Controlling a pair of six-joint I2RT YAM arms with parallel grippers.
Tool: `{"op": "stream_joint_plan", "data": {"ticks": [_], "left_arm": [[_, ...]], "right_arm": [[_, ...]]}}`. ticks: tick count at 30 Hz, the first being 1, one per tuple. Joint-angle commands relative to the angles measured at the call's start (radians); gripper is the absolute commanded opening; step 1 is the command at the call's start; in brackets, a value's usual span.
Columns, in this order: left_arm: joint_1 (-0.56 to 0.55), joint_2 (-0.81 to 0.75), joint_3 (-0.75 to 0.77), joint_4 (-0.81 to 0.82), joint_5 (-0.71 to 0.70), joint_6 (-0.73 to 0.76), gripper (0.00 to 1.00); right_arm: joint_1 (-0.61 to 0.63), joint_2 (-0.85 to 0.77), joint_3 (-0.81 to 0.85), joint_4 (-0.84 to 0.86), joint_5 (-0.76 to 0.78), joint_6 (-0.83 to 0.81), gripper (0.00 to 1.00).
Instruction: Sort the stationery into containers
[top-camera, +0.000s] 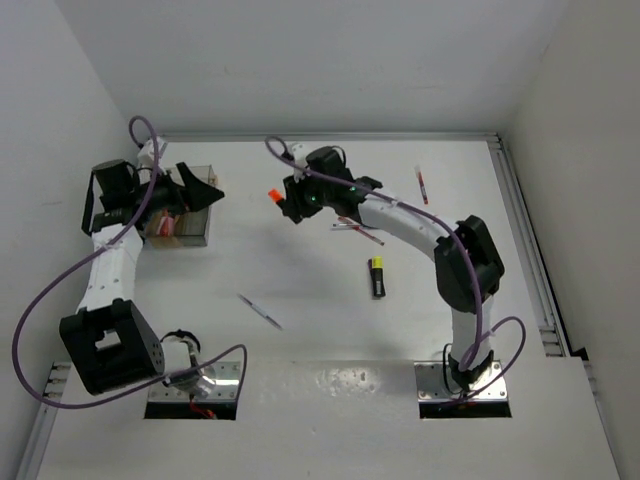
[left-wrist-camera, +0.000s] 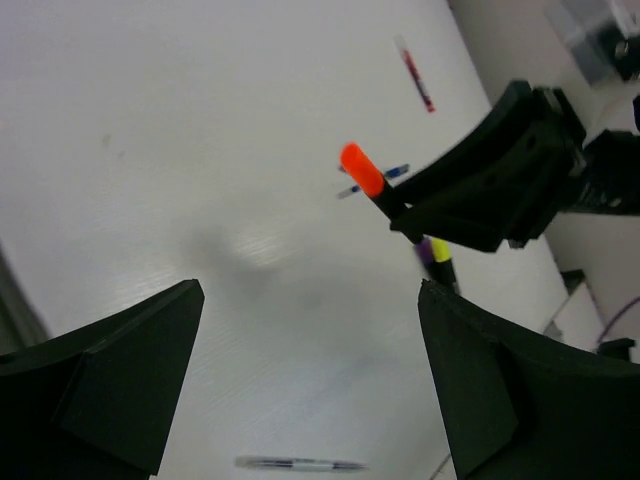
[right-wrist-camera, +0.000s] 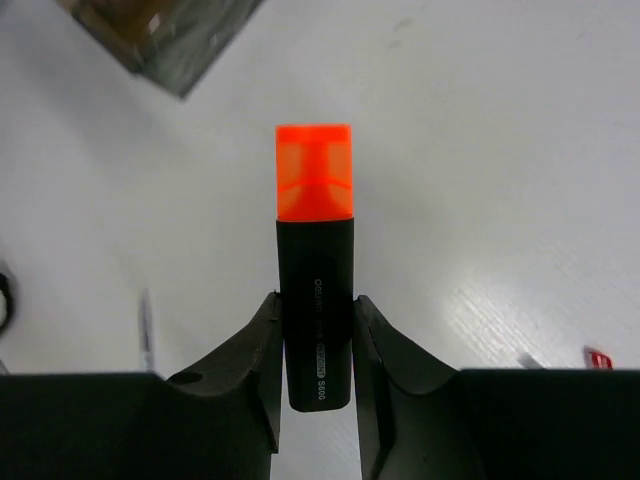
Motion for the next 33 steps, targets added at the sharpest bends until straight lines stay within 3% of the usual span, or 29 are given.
{"op": "stream_joint_plan", "data": {"ticks": [1,6,11,28,33], "left_arm": [[-0.097,-0.024,-0.002,0.140,0.009,-0.178,0.95],[-0.235,0.022,0.065,0.197,-0.080,-0.279,0.92],[-0.305,0.074,0.108,0.223,-0.141,-0.341,0.92],[-0.365,0.151,0.098,0.226,-0.192,-0.379,0.84],[-0.368,0.155,0.043,0.249,-0.170,-0.442,0.70]], "right_arm": [[0.006,-0.044,0.078,0.029,-0.036,0.197,0.00],[0.006,-0.040,0.157,0.029,0.000,0.282,0.00],[0.007,-0.063,0.158,0.039,-0.011,0.330,0.00],[0.042,-0.068,0.175,0.042,0.018,0.295,0.00],[0.067,-0.059,0.195,0.045,0.064,0.246,0.00]]}}
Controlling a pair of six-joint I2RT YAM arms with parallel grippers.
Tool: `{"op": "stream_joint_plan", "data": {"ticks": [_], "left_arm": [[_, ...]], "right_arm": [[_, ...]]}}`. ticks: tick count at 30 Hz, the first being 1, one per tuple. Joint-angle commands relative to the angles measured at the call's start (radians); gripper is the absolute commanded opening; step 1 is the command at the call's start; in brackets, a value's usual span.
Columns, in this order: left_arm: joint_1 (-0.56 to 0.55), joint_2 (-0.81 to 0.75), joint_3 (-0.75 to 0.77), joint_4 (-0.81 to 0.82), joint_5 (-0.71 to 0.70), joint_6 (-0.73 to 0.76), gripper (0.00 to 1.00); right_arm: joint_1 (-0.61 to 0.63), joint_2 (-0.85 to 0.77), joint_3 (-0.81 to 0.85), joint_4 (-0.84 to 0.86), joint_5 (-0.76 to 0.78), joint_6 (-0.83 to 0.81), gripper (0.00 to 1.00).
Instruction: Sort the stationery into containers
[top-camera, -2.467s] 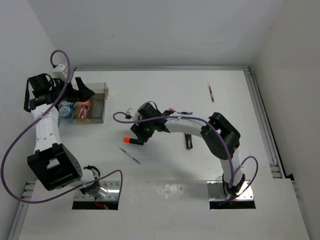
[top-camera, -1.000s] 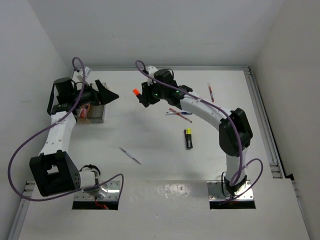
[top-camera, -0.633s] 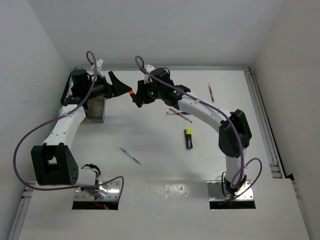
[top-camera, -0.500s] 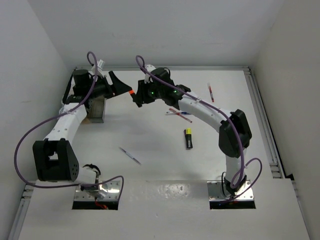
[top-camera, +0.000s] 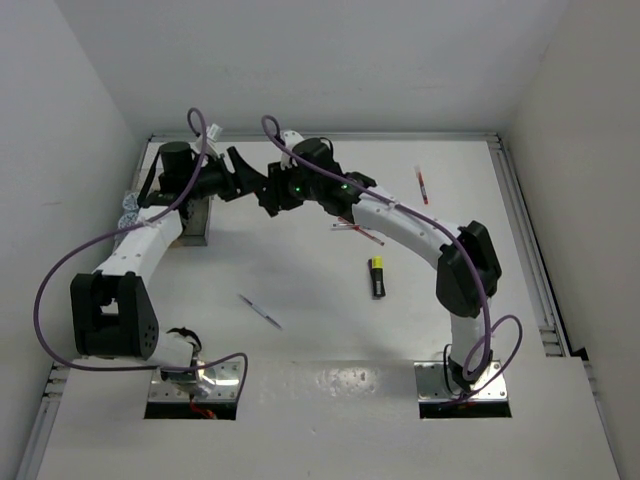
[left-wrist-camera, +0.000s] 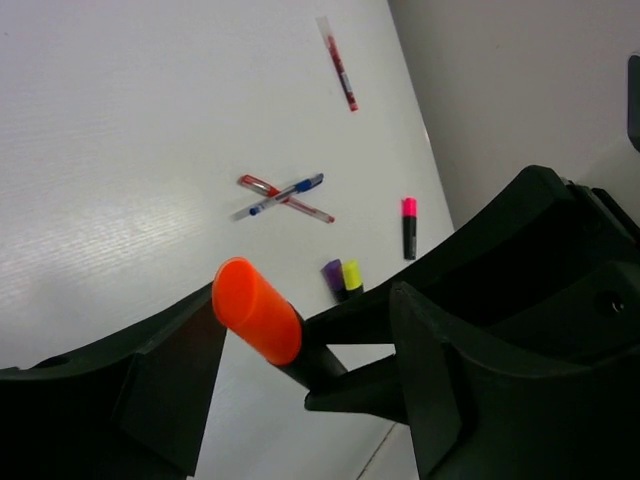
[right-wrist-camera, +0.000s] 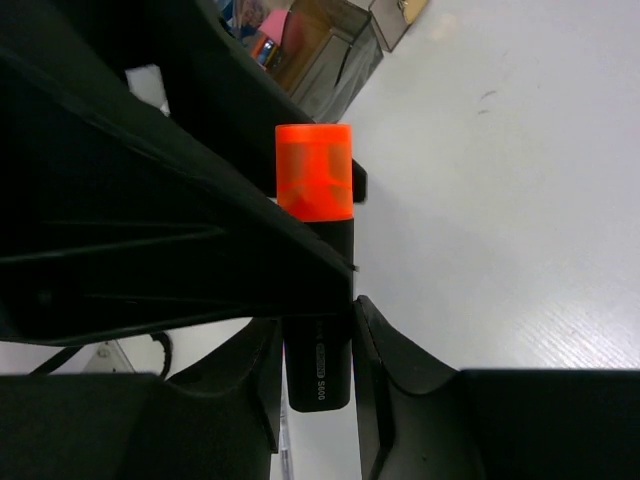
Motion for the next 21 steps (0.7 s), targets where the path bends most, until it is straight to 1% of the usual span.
{"op": "stream_joint_plan", "data": {"ticks": [1,6,9,10,12,13,14,15,16,18,19,20,21], "left_arm": [[-0.002,-0.003,-0.051,0.091,0.025,-0.075,0.69],[0.001,-0.008,-0.090,0.111,0.043,-0.103,0.60],[0.004,-0.011,-0.091,0.113,0.043,-0.102,0.49],[0.004,-0.011,-0.091,0.113,0.043,-0.099,0.42],[0.013,-0.011,-0.090,0.108,0.043,-0.094,0.33],[0.019,-0.009,-0.090,0.110,0.045,-0.096,0.25],[0.047,-0.008,-0.088,0.107,0.048,-0.097,0.18],[0.059,-0.004,-0.081,0.098,0.050,-0.093,0.15],[0.071,-0.001,-0.068,0.082,0.050,-0.082,0.13],[0.126,0.026,0.011,-0.031,0.040,0.007,0.10],[0.162,0.052,0.103,-0.150,0.027,0.132,0.10],[0.174,0.069,0.164,-0.240,-0.001,0.223,0.10],[0.186,0.093,0.235,-0.326,-0.091,0.313,0.10]], "right_arm": [[0.025,-0.044,0.063,0.042,0.055,-0.053,0.00],[0.042,-0.037,0.074,0.042,0.123,-0.074,0.00],[0.043,-0.037,0.073,0.036,0.132,-0.065,0.00],[0.045,-0.037,0.071,0.034,0.132,-0.063,0.00],[0.043,-0.039,0.071,0.025,0.123,-0.060,0.00],[0.043,-0.041,0.068,0.025,0.120,-0.060,0.19],[0.043,-0.050,0.062,0.018,0.112,-0.066,0.43],[0.043,-0.056,0.054,0.011,0.112,-0.068,0.43],[0.036,-0.062,0.050,0.001,0.115,-0.065,0.60],[0.020,-0.089,0.019,-0.024,0.074,-0.048,0.69],[0.001,-0.103,-0.022,-0.030,0.065,-0.048,0.72],[-0.013,-0.117,-0.045,-0.039,0.055,-0.053,0.72],[-0.042,-0.148,-0.074,-0.045,0.036,-0.059,0.73]]}}
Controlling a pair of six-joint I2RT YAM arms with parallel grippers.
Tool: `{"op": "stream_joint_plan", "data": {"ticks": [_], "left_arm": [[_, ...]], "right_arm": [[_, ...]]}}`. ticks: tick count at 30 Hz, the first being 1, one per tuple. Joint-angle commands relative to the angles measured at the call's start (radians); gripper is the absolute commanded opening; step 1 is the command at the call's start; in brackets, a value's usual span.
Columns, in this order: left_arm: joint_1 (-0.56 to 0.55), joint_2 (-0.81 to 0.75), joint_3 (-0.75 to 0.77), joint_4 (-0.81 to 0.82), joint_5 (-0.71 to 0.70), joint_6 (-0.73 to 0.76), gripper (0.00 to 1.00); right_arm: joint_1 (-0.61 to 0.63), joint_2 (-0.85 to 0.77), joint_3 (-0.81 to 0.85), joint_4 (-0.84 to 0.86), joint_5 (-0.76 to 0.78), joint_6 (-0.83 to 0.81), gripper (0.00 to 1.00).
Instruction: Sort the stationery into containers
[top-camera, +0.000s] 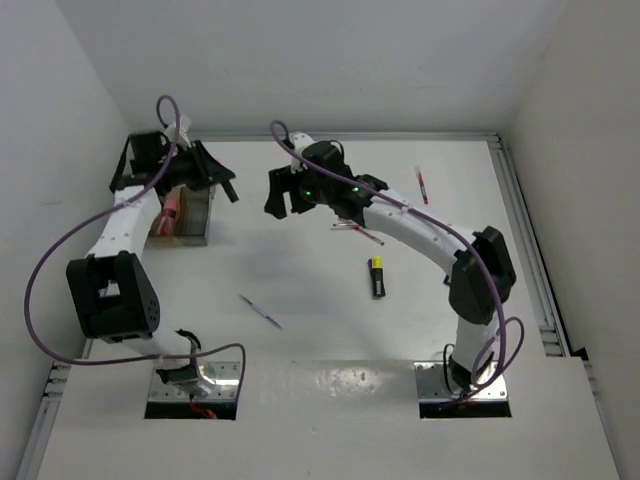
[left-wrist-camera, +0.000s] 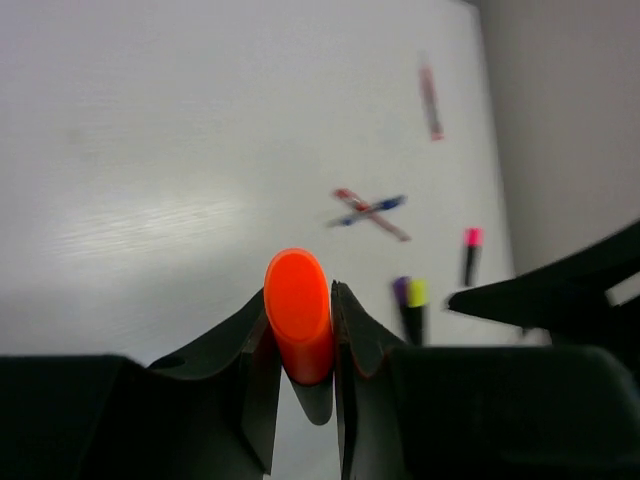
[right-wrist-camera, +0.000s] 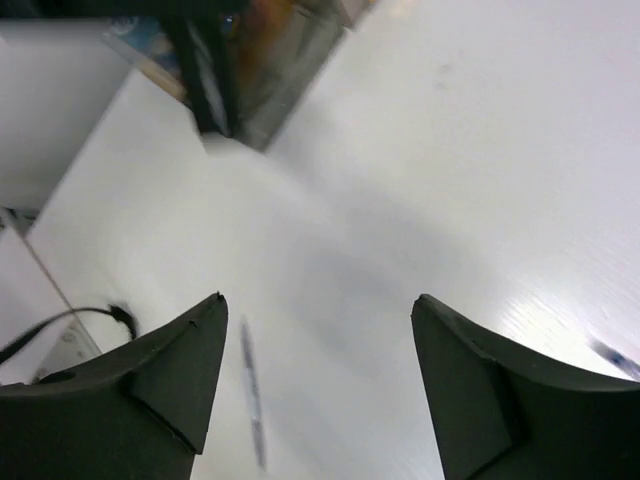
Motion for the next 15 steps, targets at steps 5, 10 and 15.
{"op": "stream_joint_plan", "data": {"ticks": [5,10,15], "left_arm": [[0.046,0.203,0.490,-0.609,-0.501,0.660,0.12],[0.069,0.356,0.549,-0.705,-0.606,0.720,0.16],[0.049,0.430,0.578,-0.710,-0.689,0.725,0.16]], "right_arm": [[-0.173,-0.195,-0.243,-0.053,-0.055,-0.073,0.74],[-0.249,-0.286,-0.406,-0.095,-0.037,-0.139,0.75],[-0.338,-0.373,-0.558,-0.107,-0.014,-0.155,0.74]]}}
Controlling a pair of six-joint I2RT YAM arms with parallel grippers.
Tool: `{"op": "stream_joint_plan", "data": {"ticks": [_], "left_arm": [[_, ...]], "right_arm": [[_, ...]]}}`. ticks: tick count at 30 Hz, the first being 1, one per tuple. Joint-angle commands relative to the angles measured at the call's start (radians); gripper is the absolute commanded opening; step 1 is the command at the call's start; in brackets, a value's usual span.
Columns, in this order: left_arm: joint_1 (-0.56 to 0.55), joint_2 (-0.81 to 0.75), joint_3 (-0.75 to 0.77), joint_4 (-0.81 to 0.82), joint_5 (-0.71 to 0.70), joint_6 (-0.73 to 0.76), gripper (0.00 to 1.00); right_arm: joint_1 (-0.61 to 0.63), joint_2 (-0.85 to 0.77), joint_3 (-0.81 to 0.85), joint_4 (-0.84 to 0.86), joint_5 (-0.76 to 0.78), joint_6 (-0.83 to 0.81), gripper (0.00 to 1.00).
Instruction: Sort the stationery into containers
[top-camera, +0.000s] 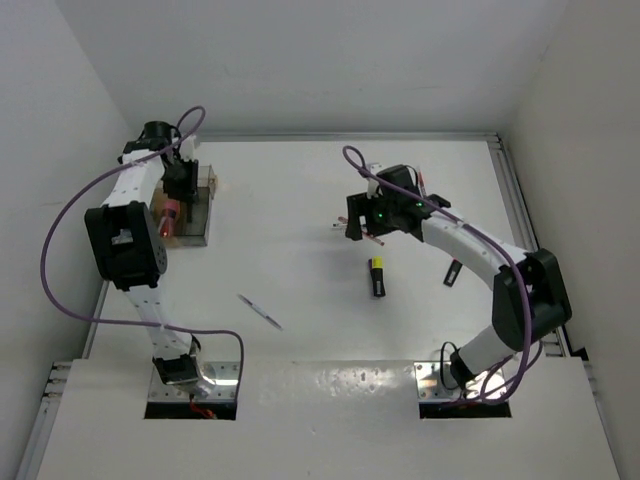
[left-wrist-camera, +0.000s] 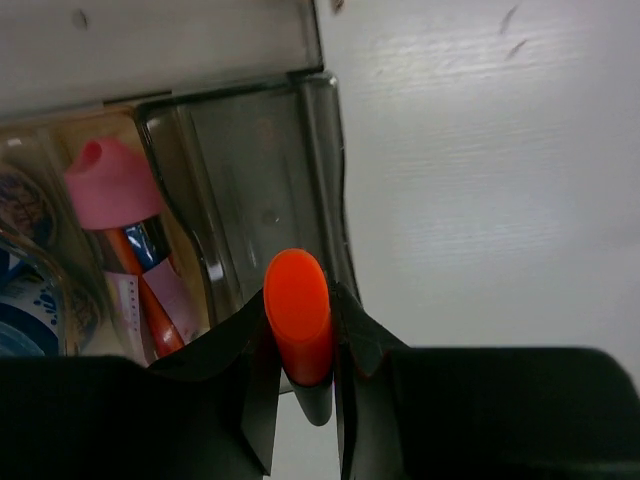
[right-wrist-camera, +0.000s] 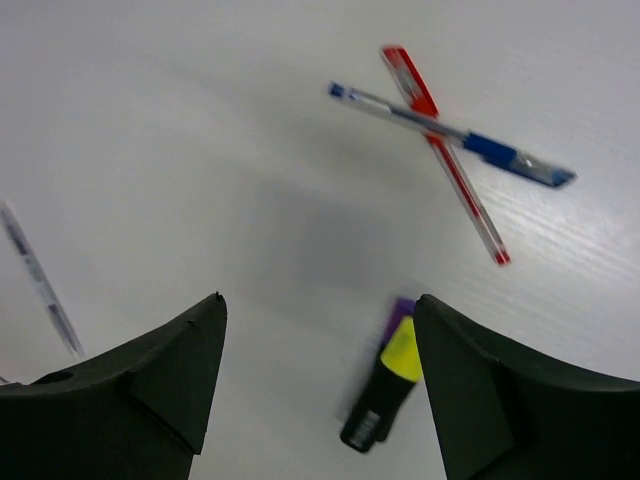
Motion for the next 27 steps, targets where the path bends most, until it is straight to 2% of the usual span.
{"op": "stream_joint_plan", "data": {"ticks": [1,6,10,13,14,17,20,22,27], "left_arm": [[-0.007,0.015,0.047,-0.062,-0.107,0.050,0.16],[-0.013,0.045,0.062,-0.053,-0.156,0.035,0.22],[-0.020,0.055,0.059,-0.050,-0.156,0.032,0.52],[-0.025,0.058,0.077,-0.050,-0.132,0.035,0.64],[-0.025,0.056,0.082,-0.051,-0.125,0.035,0.70],[-0.019,0.035,0.113,-0.047,-0.092,0.036,0.72],[-0.007,-0.057,0.088,0.005,0.028,0.035,0.73],[-0.019,-0.121,0.071,0.068,0.054,0.038,0.73],[-0.056,-0.186,0.070,0.061,0.095,0.044,0.73]], "right_arm": [[-0.045,-0.097,-0.070,-0.009,0.016,-0.033,0.74],[-0.121,-0.137,-0.146,-0.039,0.023,-0.031,0.70],[-0.142,-0.139,-0.173,-0.067,0.052,-0.014,0.66],[-0.151,-0.134,-0.184,-0.086,0.050,0.002,0.65],[-0.151,-0.133,-0.189,-0.095,0.044,0.010,0.65],[-0.151,-0.133,-0.204,-0.098,0.027,0.022,0.64],[-0.142,-0.126,-0.209,-0.104,0.013,0.038,0.63],[-0.132,-0.120,-0.209,-0.101,0.010,0.044,0.64],[-0.070,-0.068,-0.195,-0.110,0.048,0.038,0.68]]}}
